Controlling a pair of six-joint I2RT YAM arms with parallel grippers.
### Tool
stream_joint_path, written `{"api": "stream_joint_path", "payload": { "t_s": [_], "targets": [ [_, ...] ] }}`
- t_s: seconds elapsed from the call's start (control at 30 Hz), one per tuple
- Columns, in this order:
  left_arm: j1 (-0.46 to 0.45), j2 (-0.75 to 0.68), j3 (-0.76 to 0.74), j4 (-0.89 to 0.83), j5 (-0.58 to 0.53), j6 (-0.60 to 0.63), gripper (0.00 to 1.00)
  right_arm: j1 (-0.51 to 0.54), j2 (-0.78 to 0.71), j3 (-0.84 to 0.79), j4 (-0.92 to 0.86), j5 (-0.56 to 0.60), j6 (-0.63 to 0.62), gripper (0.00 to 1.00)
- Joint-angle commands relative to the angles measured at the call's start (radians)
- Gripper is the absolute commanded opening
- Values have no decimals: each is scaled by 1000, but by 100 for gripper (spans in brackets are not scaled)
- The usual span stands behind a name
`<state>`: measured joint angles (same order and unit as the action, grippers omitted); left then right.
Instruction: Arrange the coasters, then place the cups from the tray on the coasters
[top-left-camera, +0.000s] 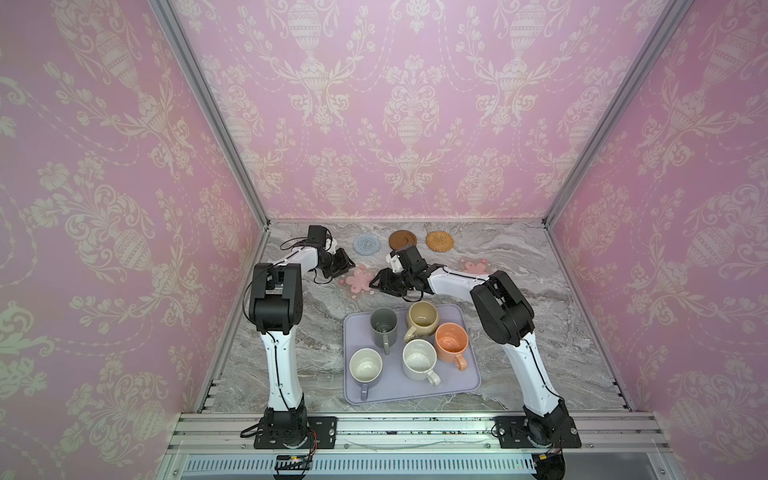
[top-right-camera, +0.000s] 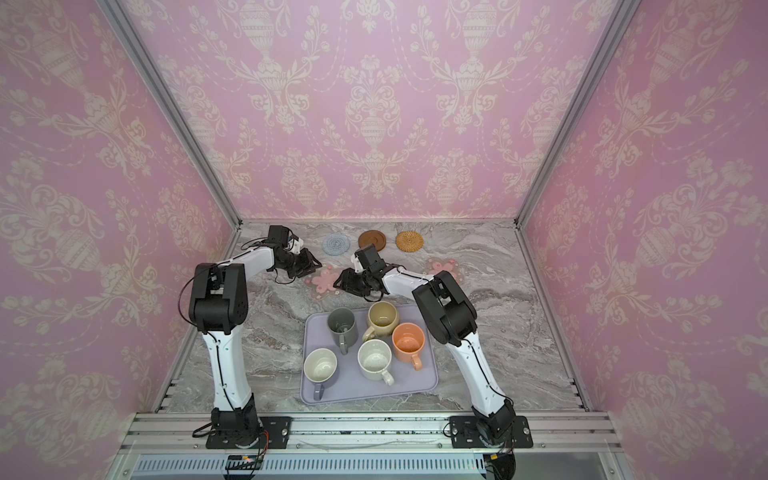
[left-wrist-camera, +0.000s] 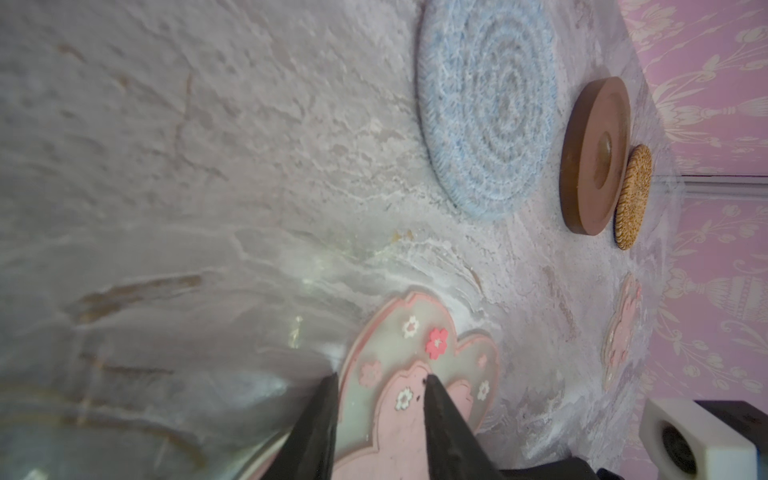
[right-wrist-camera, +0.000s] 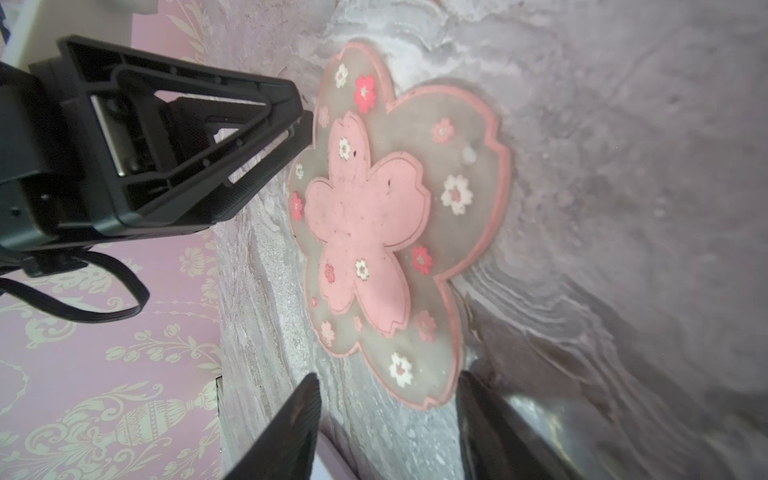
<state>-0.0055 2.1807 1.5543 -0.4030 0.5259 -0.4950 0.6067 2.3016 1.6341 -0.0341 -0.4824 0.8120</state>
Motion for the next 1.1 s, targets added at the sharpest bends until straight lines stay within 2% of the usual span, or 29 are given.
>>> {"api": "stream_joint_path", "payload": {
  "t_s": [0.0,0.2,0.4,0.57,0.7,1.07],
  "targets": [
    [10,-66,-36,-148,-106,18,38,-18,-60,-26,-86,43,-61,54],
    [41,-203,-153,-136,-135,16,39,-37,-94,-40,-101,57,-87,54],
    [43,-272,-250,-150,-153,5,40,-44,-93,-13,-114,53,-114,54],
    [41,-304,-344,-116,-90,-46,40,-51,-63,67,-159,43,-164,54],
    [37,-330,-403,-92,-80,-63,40,-52,-22,148,-191,29,-198,55],
    [15,-294,-411,-26,-65,-115,39,-51,69,224,-202,0,-178,55]
  ]
}}
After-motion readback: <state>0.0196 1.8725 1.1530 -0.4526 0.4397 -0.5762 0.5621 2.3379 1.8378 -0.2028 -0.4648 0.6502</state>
